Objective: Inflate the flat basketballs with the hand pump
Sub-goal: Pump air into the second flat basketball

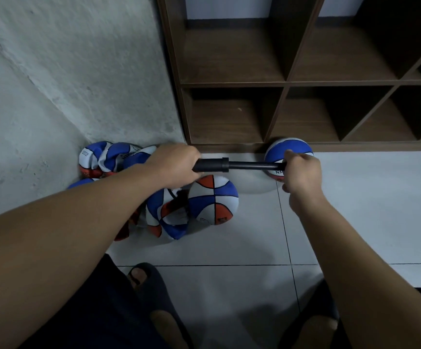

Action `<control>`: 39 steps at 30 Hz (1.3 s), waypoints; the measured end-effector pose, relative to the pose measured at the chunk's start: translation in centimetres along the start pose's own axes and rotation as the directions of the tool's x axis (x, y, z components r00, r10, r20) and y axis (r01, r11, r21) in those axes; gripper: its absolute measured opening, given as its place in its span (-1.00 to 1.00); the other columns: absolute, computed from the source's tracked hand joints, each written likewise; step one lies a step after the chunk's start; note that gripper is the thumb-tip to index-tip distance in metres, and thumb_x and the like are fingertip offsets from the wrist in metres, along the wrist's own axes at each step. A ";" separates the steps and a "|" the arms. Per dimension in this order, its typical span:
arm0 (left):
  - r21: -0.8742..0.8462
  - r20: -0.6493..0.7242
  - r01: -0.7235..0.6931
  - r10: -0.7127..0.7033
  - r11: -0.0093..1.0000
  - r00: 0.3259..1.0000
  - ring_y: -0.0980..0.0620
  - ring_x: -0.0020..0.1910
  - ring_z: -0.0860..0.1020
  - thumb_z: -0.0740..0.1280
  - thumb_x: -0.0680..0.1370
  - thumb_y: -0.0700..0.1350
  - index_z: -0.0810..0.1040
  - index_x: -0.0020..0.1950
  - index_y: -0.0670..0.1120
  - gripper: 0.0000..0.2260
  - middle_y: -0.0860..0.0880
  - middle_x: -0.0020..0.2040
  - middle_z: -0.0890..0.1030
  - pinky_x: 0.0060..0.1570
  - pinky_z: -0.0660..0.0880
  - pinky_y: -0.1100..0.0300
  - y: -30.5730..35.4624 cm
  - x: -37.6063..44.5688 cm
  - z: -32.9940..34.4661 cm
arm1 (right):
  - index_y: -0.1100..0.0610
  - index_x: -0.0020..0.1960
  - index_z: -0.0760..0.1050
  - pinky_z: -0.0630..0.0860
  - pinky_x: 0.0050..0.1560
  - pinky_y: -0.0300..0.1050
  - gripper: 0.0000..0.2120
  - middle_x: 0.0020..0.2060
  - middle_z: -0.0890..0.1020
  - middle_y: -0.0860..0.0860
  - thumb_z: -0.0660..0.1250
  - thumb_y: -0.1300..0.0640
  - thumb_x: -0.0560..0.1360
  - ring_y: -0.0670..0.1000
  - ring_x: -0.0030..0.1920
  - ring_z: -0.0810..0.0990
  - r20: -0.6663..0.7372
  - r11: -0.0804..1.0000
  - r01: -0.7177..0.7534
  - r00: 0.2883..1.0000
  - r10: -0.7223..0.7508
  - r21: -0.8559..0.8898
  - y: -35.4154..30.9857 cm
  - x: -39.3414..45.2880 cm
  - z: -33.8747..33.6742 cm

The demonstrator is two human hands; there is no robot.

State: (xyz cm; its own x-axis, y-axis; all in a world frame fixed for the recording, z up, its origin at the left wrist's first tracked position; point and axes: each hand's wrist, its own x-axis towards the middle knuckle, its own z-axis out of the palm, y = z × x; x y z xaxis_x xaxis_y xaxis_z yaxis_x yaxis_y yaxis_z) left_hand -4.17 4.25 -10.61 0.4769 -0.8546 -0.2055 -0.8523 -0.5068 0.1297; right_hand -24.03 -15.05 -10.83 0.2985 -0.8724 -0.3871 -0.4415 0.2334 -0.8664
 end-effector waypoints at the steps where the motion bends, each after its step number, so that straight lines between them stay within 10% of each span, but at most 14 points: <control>1: 0.002 0.007 -0.005 0.005 1.000 1.000 0.01 -0.38 0.56 0.41 0.59 0.08 0.53 -0.23 0.05 -0.76 0.04 -0.34 0.57 -0.36 0.56 0.06 0.4 0.1 0.0 | 0.12 -0.27 0.37 0.27 -0.27 -0.01 -0.72 -0.37 0.35 0.02 0.24 0.13 0.62 0.12 -0.26 0.30 -0.003 1.000 0.019 1.000 -0.019 -0.006 0.3 -0.3 0.4; 12: 0.090 -0.035 -0.058 0.062 0.994 0.997 0.04 -0.37 0.51 0.41 0.60 0.00 0.40 -0.26 0.09 -0.72 0.05 -0.30 0.53 -0.41 0.32 0.13 3.4 0.1 -0.6 | 0.20 0.05 0.57 0.39 -0.24 -0.04 -0.67 -0.27 0.51 0.04 0.16 0.00 0.76 -0.01 -0.28 0.43 0.120 0.986 0.156 0.982 -0.148 -0.064 0.4 -3.8 4.5; 24: 0.049 0.059 -0.097 0.094 0.994 0.994 0.00 -0.32 0.57 0.37 0.60 -0.01 0.49 -0.22 0.04 -0.80 0.03 -0.28 0.57 -0.40 0.33 0.13 3.3 -0.1 -0.2 | 0.17 -0.05 0.54 0.41 -0.25 0.00 -0.64 -0.36 0.45 0.01 0.23 -0.09 0.73 0.02 -0.32 0.42 0.224 0.990 0.086 0.973 -0.059 -0.110 1.6 -3.4 4.0; 29: -0.001 0.051 -0.014 0.014 1.000 0.999 0.03 -0.37 0.58 0.37 0.62 0.13 0.53 -0.21 0.07 -0.75 0.05 -0.29 0.59 -0.31 0.61 0.00 0.5 -0.2 0.2 | 0.16 -0.12 0.52 0.35 -0.30 -0.01 -0.77 -0.29 0.47 0.10 0.33 0.02 0.62 0.13 -0.23 0.40 0.081 0.998 -0.006 0.997 0.011 -0.065 0.9 0.1 0.4; 39: 0.039 0.078 -0.004 0.001 0.999 0.997 -0.02 -0.30 0.58 0.37 0.63 0.04 0.51 -0.20 0.04 -0.78 0.02 -0.26 0.57 -0.38 0.36 0.12 3.7 -0.4 0.8 | 0.16 -0.19 0.48 0.40 -0.14 0.00 -0.69 -0.29 0.52 0.05 0.20 0.07 0.69 0.07 -0.26 0.43 0.025 0.987 0.101 0.995 -0.099 -0.128 2.1 -2.3 2.1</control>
State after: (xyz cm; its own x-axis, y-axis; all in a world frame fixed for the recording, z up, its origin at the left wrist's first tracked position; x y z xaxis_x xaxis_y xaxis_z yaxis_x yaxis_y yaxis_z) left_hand -7.68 2.82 -10.78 0.4576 -0.8437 -0.2807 -0.8619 -0.4984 0.0931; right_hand -23.87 -11.61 -12.41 0.3615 -0.8802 -0.3074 -0.5138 0.0870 -0.8535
